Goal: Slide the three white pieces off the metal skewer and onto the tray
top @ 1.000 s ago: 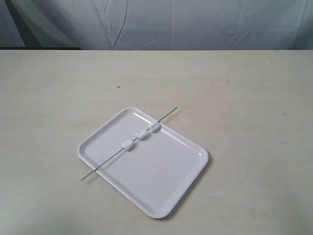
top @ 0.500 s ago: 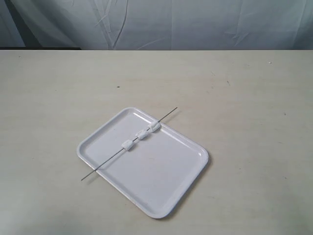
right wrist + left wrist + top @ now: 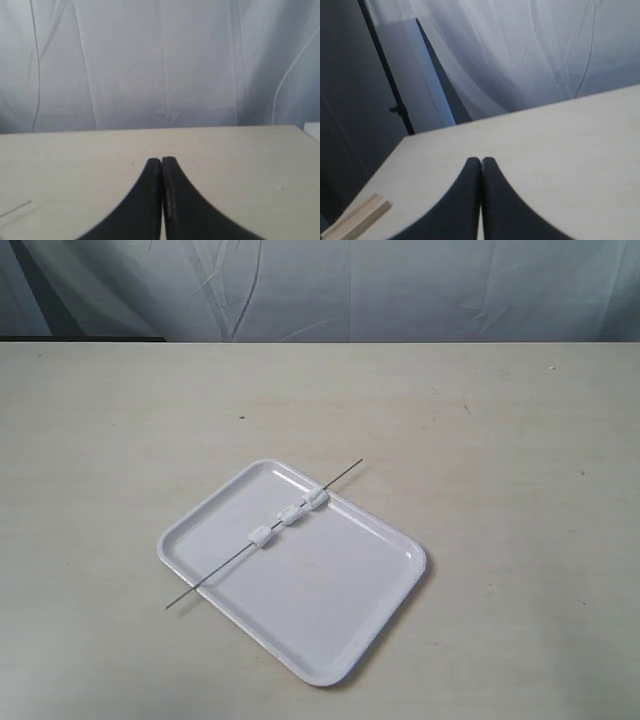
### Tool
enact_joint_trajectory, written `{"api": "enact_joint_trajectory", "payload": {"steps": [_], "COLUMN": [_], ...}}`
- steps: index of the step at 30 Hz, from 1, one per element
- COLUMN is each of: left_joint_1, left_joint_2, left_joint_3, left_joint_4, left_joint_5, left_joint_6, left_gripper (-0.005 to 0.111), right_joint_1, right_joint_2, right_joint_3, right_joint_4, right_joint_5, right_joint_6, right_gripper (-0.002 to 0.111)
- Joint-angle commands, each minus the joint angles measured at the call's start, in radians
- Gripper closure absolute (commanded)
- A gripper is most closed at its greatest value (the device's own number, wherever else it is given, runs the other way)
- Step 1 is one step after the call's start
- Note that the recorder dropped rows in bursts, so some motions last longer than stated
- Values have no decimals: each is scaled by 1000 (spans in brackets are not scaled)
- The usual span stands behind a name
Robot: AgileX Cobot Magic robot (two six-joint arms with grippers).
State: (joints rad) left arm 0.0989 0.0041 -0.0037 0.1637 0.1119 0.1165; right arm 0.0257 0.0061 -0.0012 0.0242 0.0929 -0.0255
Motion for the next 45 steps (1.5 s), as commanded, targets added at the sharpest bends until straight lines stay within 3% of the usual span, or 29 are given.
{"api": "enact_joint_trajectory", "payload": {"steps": [1, 6, 12, 15, 20, 29, 31, 33, 35, 36, 38, 42, 45], "left_joint_1": [-1, -1, -1, -1, -1, -1, -1, -1, -1, -1, -1, -20, -74], "left_joint_2": [-4, -4, -4, -4, -4, -4, -4, -4, -4, -4, 45, 285, 514], "left_joint_3": [4, 4, 4, 4, 4, 4, 4, -15, -85, -149, -262, -428, -501], "left_joint_4": [4, -7, -391, -510, -477, -491, -505, -439, -182, 20, 259, 674, 1128], "left_joint_5": [-94, -97, -257, -274, -274, -382, -448, -470, -454, -475, -494, -509, -538], "left_joint_6": [-3, -5, -278, -322, -318, -322, -436, -559, -695, -815, -983, -1227, -1537], "left_gripper": [107, 107, 107, 107, 107, 107, 107, 106, 106, 106, 106, 106, 106], "right_joint_1": [-5, -5, -5, -5, -5, -5, -3, -3, -3, -3, 3, 83, 145], "right_joint_2": [-6, -6, -6, -6, -6, -6, -6, -6, -6, 2, 93, 382, 626], "right_joint_3": [1, 1, 1, 1, 1, 1, 1, 1, -57, -144, -308, -638, -828], "right_joint_4": [11, 11, 130, 234, 422, 430, 430, 428, 342, 222, 87, 82, 142], "right_joint_5": [-79, -81, -190, -241, -344, -440, -472, -517, -498, -426, -293, -47, 214], "right_joint_6": [-1, -1, 2, 17, 46, 46, 106, 275, 349, 403, 454, 454, 439], "right_gripper": [109, 109, 109, 109, 109, 109, 109, 109, 109, 109, 109, 109, 109]}}
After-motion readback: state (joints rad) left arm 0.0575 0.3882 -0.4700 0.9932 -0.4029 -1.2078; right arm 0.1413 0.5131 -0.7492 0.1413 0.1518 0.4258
